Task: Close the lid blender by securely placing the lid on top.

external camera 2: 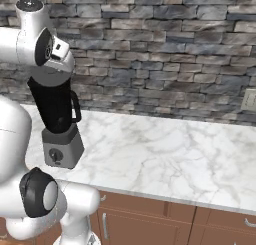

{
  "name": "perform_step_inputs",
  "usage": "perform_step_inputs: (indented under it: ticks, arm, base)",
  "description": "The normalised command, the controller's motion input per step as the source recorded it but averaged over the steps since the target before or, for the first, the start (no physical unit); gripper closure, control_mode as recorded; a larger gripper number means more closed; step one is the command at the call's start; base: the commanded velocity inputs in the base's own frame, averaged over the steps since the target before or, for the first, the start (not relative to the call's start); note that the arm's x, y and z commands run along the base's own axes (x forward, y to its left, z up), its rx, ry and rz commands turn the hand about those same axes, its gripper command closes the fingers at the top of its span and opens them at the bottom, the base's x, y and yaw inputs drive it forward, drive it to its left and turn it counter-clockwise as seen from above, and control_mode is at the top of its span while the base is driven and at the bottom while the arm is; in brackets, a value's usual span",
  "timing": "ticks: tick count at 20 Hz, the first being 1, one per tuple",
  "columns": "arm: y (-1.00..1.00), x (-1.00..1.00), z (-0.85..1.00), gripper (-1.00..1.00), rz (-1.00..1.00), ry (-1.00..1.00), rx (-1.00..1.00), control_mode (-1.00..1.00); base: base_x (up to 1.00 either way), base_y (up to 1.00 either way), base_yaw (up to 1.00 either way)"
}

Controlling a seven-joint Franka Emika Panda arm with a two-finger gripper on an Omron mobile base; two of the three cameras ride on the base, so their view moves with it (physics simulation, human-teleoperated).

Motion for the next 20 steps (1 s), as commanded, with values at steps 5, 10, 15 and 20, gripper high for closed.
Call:
perform_step_inputs:
  ticks: [5, 10, 15, 20]
  arm:
    - [0.36, 0.52, 0.18, 1.00, 0.00, 0.35, -0.10, -1.00]
    - [0.08, 0.38, -0.01, 1.00, -0.02, 0.27, -0.14, -1.00]
    - [0.09, 0.14, 0.00, 1.00, -0.01, 0.20, -0.05, -1.00]
    - [0.16, -0.03, -0.06, 1.00, 0.00, 0.11, 0.00, -1.00]
  base:
    - [0.00, 0.00, 0.00]
    - [0.00, 0.00, 0.00]
    - [0.00, 0.00, 0.00]
    - [0.00, 0.00, 0.00]
